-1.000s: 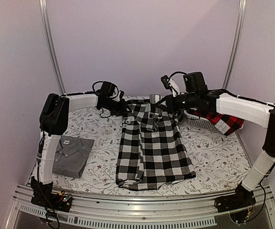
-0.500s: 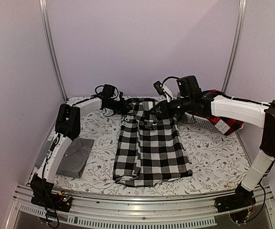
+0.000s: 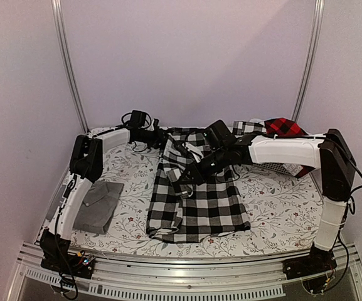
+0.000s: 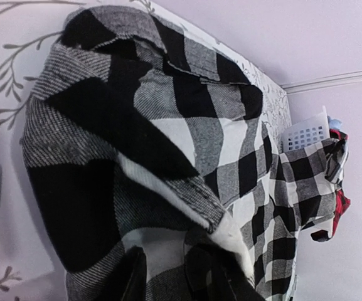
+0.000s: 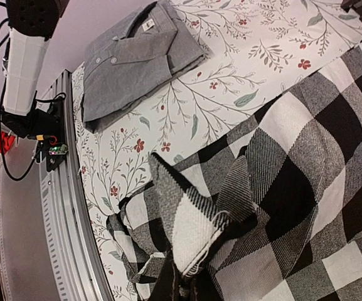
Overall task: Fold and stack the long sleeve shirts
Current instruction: Fold the flattened shirt at the center of the board, then move the 1/3-folded shirt to the center of the board.
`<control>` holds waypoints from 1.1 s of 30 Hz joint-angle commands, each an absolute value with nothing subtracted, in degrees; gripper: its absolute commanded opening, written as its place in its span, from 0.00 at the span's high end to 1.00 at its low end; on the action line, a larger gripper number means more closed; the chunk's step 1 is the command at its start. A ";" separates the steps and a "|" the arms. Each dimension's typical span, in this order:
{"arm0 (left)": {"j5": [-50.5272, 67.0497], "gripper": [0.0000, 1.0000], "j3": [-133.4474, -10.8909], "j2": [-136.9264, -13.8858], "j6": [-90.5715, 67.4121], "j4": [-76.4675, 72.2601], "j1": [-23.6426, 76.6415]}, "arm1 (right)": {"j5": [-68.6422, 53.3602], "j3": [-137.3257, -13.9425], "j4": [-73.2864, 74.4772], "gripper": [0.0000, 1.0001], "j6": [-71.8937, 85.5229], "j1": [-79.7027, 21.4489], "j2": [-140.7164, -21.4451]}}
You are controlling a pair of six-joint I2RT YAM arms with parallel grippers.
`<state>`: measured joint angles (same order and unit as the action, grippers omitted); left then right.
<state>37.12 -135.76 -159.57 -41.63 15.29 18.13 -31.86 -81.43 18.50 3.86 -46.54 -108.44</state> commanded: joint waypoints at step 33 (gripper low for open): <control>35.26 0.68 -87.42 -121.09 -43.73 1.76 23.36 | -1.34 -78.12 21.01 0.63 18.69 -44.14 -107.58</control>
